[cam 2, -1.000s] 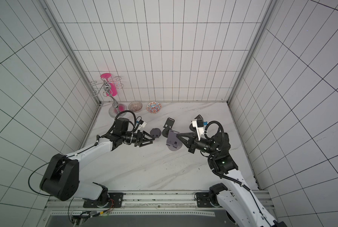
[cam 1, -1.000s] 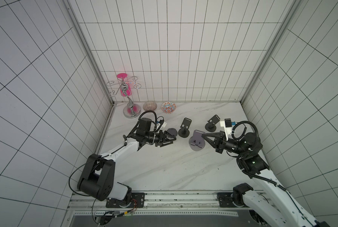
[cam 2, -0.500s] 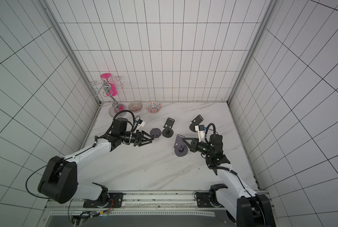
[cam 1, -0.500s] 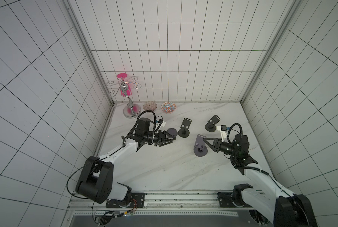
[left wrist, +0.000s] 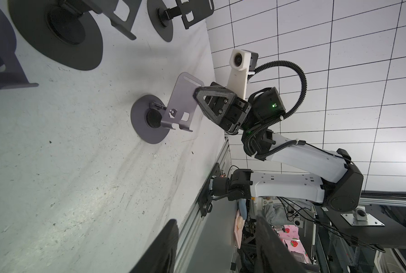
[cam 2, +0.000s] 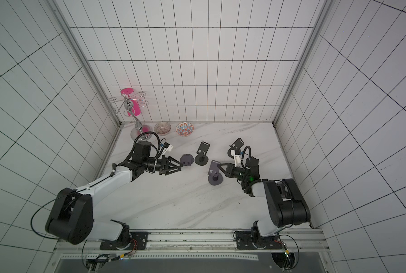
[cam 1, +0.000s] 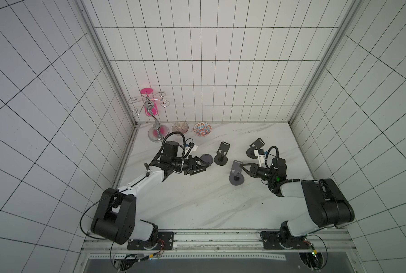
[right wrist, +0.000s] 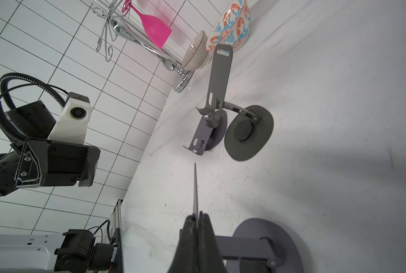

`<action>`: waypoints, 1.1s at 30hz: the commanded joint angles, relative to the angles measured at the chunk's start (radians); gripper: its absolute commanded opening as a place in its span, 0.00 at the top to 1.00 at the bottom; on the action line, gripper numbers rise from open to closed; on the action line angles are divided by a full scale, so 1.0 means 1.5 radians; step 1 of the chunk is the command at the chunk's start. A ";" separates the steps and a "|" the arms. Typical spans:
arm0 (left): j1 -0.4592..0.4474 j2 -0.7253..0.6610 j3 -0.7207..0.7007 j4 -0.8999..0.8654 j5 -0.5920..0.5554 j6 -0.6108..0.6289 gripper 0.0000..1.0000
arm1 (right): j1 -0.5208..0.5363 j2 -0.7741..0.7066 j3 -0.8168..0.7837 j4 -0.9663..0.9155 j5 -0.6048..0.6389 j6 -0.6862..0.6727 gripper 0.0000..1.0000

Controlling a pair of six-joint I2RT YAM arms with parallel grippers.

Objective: Open the phone stand
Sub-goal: Place the phone stand at the center of the board.

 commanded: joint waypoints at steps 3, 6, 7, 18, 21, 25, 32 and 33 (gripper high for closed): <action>0.005 0.014 0.008 0.023 0.010 0.011 0.45 | -0.006 -0.004 0.039 -0.027 0.012 -0.044 1.00; 0.005 0.021 0.012 0.027 0.011 0.009 0.45 | -0.007 0.003 0.048 -0.047 0.019 -0.057 1.00; 0.005 0.023 0.014 0.027 0.011 0.008 0.45 | -0.007 0.009 0.052 -0.051 0.022 -0.057 1.00; 0.005 0.012 0.010 0.028 0.012 0.009 0.45 | -0.037 0.057 0.077 -0.042 -0.006 -0.028 0.77; 0.005 0.009 0.010 0.027 0.015 0.008 0.45 | -0.047 0.056 0.079 -0.029 -0.013 -0.014 0.70; 0.005 0.004 0.009 0.019 0.009 0.017 0.44 | -0.052 0.027 0.088 -0.042 -0.025 0.002 0.62; 0.026 -0.010 0.012 -0.054 -0.066 0.076 0.39 | -0.053 -0.153 0.119 -0.282 0.039 -0.101 0.54; 0.030 -0.011 0.019 -0.085 -0.096 0.100 0.38 | -0.053 -0.185 0.130 -0.330 0.047 -0.119 0.52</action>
